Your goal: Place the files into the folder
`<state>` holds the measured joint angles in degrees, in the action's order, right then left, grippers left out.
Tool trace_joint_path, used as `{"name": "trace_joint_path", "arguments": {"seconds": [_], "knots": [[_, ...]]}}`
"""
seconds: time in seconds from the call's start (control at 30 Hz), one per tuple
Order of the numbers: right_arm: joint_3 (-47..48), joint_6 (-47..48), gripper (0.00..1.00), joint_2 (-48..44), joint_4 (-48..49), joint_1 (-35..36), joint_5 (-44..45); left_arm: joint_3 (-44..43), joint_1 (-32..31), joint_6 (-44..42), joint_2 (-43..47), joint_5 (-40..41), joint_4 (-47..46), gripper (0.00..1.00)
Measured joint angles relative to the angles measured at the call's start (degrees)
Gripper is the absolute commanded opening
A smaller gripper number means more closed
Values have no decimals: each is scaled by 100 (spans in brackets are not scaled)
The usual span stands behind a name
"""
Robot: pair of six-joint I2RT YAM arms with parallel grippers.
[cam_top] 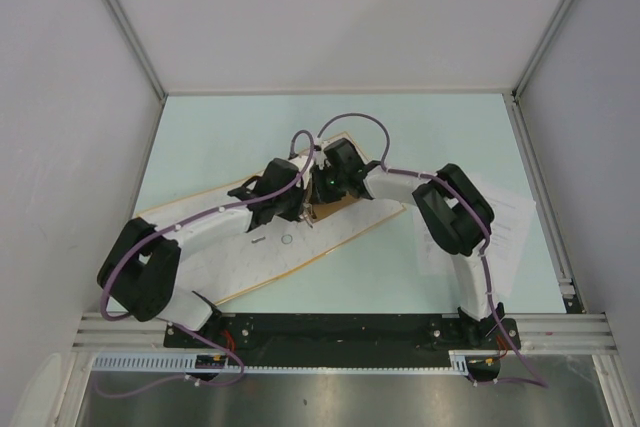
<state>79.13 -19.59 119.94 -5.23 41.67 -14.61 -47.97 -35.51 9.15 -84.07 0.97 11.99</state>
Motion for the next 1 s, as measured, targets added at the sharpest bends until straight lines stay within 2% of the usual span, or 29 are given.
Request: {"name": "trace_joint_path", "arguments": {"seconds": [0.2,0.53,0.7,1.0], "knots": [[-160,-339,29,-46,-39,-258,-1016,31,0,-2,31,11,-33,0],[-166,-496,22,31,42,-282,-1150,39,0,-4,50,9,-22,0],[-149,-715,25,79,61,-323,-1250,39,-2,-4,50,7,-26,0],[-11,-1003,24,190,-83,-402,-1394,44,-13,-4,50,11,-31,0]]}}
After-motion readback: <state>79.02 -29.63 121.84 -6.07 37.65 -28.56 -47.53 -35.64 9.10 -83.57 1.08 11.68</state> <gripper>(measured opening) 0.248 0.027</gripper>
